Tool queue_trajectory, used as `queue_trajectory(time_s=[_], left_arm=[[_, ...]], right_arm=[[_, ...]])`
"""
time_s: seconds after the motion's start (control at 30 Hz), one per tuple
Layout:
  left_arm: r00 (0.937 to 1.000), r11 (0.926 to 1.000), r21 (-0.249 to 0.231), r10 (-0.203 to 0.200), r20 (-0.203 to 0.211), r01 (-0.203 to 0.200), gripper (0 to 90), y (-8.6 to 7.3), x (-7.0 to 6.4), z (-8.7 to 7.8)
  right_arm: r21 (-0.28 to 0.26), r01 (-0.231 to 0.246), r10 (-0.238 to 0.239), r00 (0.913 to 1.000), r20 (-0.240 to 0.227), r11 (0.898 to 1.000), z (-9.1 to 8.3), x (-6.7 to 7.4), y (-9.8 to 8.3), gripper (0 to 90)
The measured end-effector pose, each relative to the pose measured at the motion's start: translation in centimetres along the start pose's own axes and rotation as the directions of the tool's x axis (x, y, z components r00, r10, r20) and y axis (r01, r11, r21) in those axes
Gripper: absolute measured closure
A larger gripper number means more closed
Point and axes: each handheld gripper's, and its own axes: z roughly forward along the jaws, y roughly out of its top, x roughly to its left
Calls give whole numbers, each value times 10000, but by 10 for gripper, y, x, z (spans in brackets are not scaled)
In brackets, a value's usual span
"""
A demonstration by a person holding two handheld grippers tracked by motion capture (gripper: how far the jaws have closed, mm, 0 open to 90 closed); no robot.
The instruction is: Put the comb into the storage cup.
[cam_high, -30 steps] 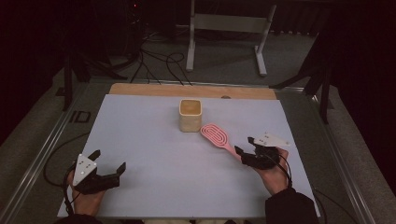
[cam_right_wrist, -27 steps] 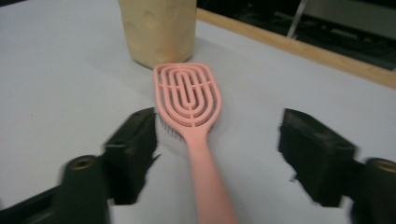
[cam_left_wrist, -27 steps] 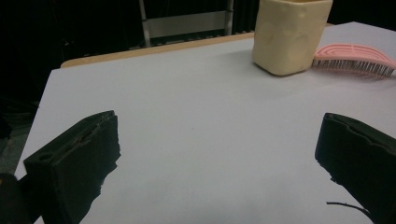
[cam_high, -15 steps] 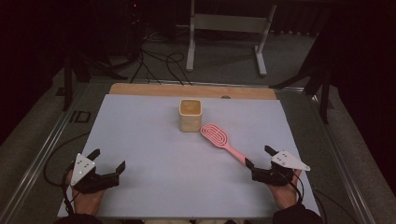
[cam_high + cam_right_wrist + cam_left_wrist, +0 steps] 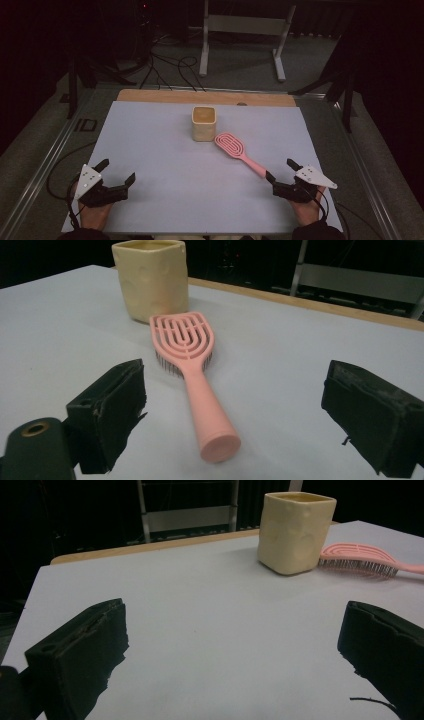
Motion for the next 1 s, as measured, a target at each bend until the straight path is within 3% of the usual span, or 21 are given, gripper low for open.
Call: queue_trajectory(time_s=[0.5, 1.0], left_arm=[[9999, 9998, 190, 87, 121, -89, 4, -2, -3, 3], [10000, 9996, 282, -7, 54, 5, 4, -4, -3, 3]], right_arm=[[672, -380, 401, 9988, -292, 9970, 5, -3, 1, 111], [1599, -300, 363, 9987, -367, 9867, 17, -3, 30, 108]])
